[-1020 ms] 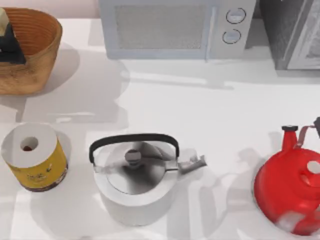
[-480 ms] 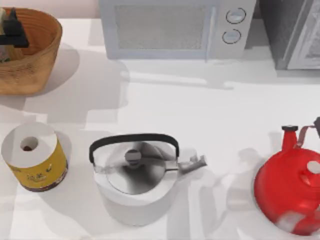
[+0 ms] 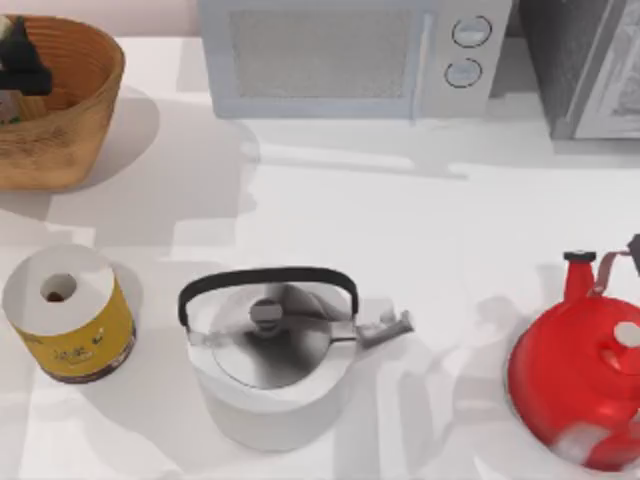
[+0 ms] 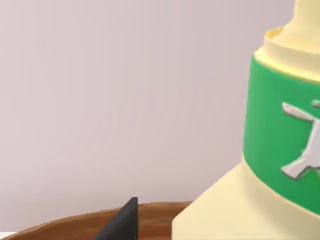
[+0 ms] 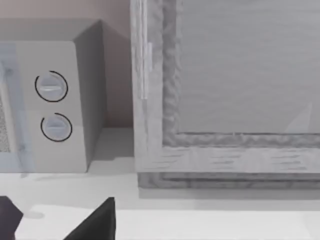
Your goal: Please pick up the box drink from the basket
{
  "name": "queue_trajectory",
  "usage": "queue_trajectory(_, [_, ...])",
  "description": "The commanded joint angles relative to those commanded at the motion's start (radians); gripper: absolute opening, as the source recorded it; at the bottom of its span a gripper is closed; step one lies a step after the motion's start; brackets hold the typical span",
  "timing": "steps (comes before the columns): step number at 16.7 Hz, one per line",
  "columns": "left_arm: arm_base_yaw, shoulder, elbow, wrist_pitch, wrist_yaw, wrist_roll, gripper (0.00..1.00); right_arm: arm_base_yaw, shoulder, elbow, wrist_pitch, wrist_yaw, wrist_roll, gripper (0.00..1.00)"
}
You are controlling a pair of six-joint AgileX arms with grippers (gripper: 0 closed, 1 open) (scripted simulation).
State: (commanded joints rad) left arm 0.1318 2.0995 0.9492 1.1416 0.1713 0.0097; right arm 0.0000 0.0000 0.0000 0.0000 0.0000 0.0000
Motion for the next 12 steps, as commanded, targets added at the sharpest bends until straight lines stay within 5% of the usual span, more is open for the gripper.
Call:
queue_trajectory(9, [0.0,0.0,0.0,0.0,0.0,0.0,0.02,0.0,0.0,0.0,0.0,0.0,0.0,1.0])
queue_trajectory(12, [0.0,0.0,0.0,0.0,0.0,0.0,0.0,0.0,0.0,0.0,0.0,0.0,0.0,1.0])
